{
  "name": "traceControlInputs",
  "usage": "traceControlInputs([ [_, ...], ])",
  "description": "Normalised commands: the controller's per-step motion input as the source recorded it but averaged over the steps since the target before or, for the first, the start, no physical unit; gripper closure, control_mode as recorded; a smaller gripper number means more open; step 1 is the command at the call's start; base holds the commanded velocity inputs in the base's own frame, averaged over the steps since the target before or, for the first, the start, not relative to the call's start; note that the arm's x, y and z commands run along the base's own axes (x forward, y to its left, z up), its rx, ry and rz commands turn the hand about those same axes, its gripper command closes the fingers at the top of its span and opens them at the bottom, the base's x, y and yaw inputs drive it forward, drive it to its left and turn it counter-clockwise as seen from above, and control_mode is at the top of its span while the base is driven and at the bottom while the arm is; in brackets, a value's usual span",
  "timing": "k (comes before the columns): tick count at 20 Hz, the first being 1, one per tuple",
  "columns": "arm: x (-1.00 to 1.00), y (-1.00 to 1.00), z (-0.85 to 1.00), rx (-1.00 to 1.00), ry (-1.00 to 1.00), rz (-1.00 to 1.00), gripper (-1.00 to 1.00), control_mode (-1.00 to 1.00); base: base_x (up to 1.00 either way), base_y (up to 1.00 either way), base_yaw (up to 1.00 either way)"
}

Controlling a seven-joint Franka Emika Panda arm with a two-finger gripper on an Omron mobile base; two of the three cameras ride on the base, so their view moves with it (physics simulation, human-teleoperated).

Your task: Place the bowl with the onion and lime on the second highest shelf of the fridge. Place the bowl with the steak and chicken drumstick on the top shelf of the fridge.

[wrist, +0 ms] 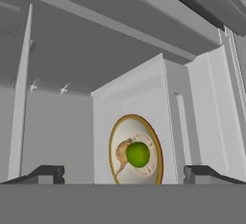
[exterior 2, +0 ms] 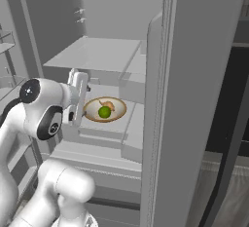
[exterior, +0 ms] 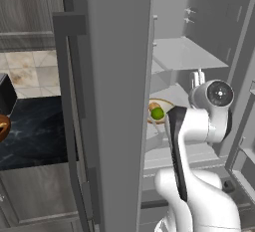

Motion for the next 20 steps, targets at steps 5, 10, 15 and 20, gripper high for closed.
traceControlInputs([
  [5, -0.03, 0.00, 0.00, 0.00, 0.00, 0.00, -1.00, -1.00, 0.00, 0.00, 0.00],
  [10, -0.20, 0.00, 0.00, 0.00, -0.01, 0.00, -1.00, -1.00, 0.00, 0.00, 0.00],
  [15, -0.22, 0.00, 0.00, 0.00, -0.09, 0.00, -1.00, -1.00, 0.00, 0.00, 0.00],
  [20, -0.05, 0.00, 0.00, 0.00, -0.01, 0.00, -1.00, -1.00, 0.00, 0.00, 0.00],
])
